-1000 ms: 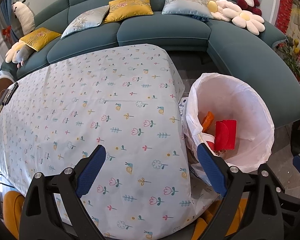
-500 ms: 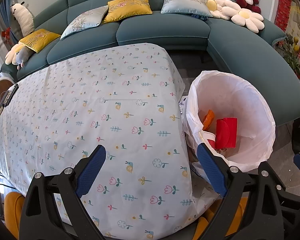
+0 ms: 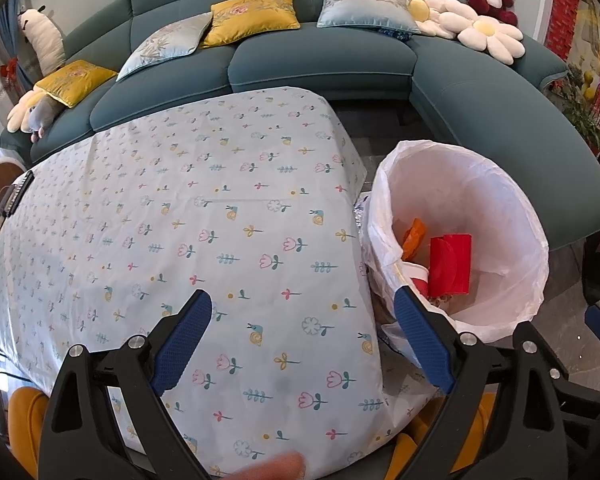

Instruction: Collect trash

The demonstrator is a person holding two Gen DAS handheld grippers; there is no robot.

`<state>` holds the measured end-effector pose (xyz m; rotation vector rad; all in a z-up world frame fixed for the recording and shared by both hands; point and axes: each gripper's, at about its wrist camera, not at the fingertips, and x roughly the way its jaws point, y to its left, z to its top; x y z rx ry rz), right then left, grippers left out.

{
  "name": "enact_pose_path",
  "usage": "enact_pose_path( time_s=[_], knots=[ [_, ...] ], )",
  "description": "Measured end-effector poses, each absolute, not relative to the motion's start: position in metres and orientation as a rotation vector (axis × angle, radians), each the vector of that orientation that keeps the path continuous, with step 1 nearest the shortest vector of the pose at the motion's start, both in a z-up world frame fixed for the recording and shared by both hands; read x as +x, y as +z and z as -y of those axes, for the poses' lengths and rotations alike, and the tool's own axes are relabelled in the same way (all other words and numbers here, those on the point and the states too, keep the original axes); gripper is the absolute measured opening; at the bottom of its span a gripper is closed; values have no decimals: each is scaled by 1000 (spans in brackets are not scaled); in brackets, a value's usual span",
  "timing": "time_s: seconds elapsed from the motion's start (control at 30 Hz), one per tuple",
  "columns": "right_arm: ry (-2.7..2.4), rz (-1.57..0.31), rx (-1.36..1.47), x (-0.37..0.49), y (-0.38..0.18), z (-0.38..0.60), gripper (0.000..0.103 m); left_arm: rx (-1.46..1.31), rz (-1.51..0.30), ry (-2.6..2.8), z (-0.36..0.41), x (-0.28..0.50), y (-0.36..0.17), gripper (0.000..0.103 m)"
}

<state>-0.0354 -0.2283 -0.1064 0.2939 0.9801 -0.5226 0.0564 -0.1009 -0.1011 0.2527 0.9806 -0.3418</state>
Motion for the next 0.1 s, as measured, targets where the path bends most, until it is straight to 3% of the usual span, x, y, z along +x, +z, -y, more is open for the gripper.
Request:
enact_pose_path(
  time_s=[0.1],
  knots=[
    [-523, -980, 294, -35, -107, 228, 96, 250, -974, -359, 101, 56, -101, 88]
  ],
)
